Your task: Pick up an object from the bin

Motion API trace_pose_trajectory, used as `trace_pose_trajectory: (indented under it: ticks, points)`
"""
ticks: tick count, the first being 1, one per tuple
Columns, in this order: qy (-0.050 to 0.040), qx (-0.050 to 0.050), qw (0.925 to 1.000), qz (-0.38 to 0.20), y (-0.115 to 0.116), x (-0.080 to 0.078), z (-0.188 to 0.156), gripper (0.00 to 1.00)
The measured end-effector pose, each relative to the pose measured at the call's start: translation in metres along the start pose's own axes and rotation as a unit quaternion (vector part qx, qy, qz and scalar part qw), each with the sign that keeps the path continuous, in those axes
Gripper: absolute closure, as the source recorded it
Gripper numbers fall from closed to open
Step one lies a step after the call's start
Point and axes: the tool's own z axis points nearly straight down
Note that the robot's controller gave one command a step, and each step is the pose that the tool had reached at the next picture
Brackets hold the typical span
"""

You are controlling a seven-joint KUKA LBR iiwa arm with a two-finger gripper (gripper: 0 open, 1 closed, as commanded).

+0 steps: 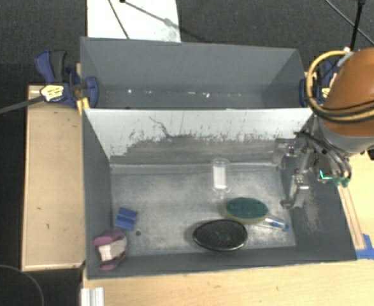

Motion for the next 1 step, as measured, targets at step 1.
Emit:
trace_pose_trajectory:
  ticks: [1]
  points:
    - [-0.0027,0.000,0.9934,0.114,0.0303,0.0342,0.1627,0.00]
